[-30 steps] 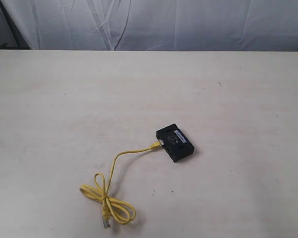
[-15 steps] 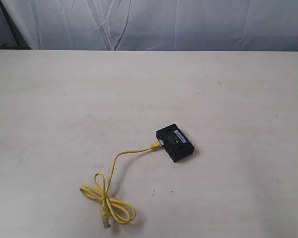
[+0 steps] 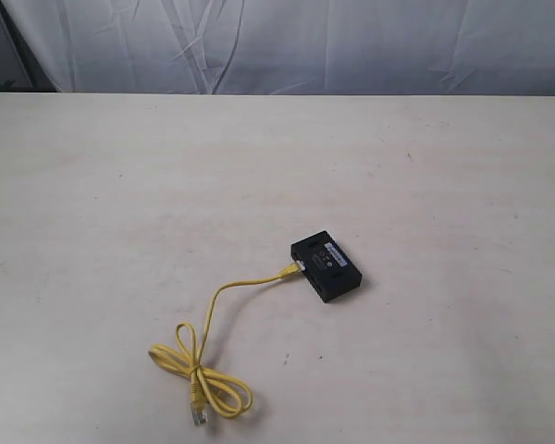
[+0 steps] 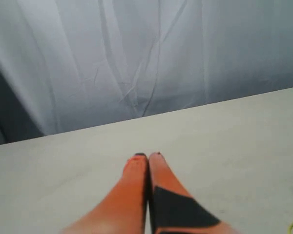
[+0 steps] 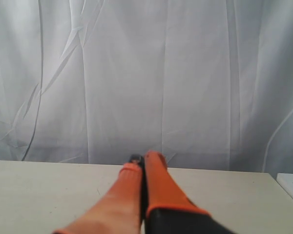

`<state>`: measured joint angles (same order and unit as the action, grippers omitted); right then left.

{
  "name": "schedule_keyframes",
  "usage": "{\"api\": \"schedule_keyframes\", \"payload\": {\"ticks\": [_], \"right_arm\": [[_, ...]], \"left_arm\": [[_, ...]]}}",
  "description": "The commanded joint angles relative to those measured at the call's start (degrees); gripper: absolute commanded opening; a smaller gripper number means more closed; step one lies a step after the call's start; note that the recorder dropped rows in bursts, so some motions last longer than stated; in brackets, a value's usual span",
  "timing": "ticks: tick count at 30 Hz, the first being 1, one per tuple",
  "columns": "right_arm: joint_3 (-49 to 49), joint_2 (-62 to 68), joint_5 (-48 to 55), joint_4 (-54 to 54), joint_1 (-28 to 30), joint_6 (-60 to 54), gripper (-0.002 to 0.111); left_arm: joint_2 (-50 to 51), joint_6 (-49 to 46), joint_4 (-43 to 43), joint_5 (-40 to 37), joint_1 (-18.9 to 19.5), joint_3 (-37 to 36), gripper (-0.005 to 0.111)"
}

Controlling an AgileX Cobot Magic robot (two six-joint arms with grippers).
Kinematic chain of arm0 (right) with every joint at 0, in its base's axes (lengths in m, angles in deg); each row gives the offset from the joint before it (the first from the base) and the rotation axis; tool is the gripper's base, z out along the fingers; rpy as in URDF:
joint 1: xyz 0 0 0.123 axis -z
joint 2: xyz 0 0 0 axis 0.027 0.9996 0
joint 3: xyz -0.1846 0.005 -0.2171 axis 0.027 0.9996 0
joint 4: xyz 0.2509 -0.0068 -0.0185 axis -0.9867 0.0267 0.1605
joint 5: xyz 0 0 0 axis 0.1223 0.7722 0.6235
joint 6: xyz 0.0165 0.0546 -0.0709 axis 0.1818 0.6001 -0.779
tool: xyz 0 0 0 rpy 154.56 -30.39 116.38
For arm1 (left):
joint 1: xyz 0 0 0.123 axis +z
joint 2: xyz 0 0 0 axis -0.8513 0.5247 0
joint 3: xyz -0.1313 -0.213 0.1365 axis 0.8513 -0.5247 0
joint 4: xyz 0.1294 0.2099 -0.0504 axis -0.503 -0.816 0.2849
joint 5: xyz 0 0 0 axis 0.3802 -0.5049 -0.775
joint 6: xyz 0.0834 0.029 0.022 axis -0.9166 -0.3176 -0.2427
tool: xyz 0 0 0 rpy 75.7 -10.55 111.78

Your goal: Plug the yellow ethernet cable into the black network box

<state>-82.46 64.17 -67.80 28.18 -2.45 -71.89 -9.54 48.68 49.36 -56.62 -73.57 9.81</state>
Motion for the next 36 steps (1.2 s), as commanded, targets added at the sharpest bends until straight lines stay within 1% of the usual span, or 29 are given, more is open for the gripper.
{"api": "schedule_keyframes", "payload": {"ticks": [1, 6, 9, 12, 14, 17, 36], "right_arm": [[0.21, -0.24, 0.21, -0.28, 0.26, 0.13, -0.001], [0.21, -0.24, 0.21, -0.26, 0.26, 0.03, -0.001], [0.21, -0.24, 0.21, -0.26, 0.26, 0.03, -0.001], [0.21, -0.24, 0.21, -0.26, 0.26, 0.03, -0.001], [0.21, -0.24, -0.02, -0.26, 0.26, 0.03, -0.001], [0.21, -0.24, 0.09, -0.26, 0.26, 0.03, -0.001], [0.21, -0.24, 0.36, -0.26, 0.26, 0.03, -0.001]], "left_arm": [[-5.07, 0.33, 1.41, -3.07, 7.06, -2.84, 0.000], [-8.58, 0.33, 2.94, -3.31, 13.96, -5.08, 0.000], [-9.62, 0.33, 3.72, -3.31, 16.36, -7.08, 0.000], [-10.99, 0.33, 3.96, -3.20, 17.35, -9.08, 0.000], [-11.28, 0.33, 4.58, -3.20, 17.48, -9.08, 0.000], [-11.28, 0.33, 5.17, -6.16, 17.48, -9.08, 0.000], [-11.28, 0.33, 5.06, -5.59, 17.48, -9.08, 0.000]]}}
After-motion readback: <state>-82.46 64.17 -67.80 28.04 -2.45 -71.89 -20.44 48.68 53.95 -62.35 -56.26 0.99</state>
